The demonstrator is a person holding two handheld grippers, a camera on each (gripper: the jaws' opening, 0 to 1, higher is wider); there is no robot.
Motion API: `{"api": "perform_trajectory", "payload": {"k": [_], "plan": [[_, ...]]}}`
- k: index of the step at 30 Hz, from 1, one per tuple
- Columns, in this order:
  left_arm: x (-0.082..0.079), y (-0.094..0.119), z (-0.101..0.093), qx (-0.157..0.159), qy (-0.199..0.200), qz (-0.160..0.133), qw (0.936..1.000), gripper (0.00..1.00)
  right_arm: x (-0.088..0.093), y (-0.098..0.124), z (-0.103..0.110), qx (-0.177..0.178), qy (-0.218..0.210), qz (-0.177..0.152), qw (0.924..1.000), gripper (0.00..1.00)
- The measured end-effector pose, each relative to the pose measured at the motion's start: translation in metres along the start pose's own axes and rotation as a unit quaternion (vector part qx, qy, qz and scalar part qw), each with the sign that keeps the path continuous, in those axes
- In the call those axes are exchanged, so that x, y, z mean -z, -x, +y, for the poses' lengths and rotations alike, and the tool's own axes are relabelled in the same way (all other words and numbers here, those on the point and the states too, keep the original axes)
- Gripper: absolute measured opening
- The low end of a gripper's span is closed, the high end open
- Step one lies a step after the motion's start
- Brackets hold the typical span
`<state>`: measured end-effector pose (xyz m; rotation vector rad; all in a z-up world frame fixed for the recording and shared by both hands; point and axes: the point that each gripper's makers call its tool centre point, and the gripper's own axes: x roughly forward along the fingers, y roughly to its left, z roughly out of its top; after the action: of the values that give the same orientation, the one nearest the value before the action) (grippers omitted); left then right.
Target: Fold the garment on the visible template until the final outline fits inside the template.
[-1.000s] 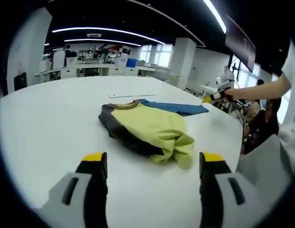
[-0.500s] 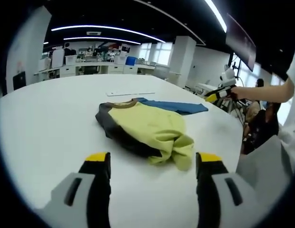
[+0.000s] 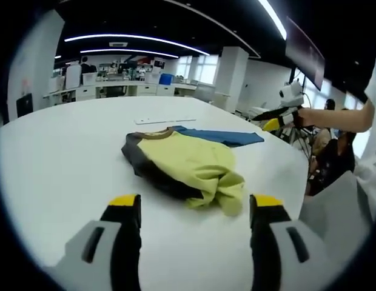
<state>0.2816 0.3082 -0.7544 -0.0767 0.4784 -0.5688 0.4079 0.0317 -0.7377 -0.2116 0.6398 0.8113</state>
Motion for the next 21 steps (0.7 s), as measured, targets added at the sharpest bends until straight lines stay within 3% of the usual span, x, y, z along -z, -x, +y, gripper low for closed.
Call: {"api": "perform_trajectory", "payload": {"k": [8,14,21], "plan": [[-0.002,0.005,0.000,-0.009,0.003,-0.005,0.9999,0.70,-0.005,-0.026,0.065,-0.061,0.062,0.015,0.9961,0.84],[0.000,0.008,-0.001,-0.017,0.008,-0.011,0.9998,0.70,-0.016,-0.044,0.111,-0.097,0.088,0.005,0.9914,0.76],[0.002,0.012,-0.003,-0.025,0.014,-0.015,0.9995,0.70,-0.021,-0.058,0.170,-0.157,0.128,0.002,0.9794,0.62]]}}
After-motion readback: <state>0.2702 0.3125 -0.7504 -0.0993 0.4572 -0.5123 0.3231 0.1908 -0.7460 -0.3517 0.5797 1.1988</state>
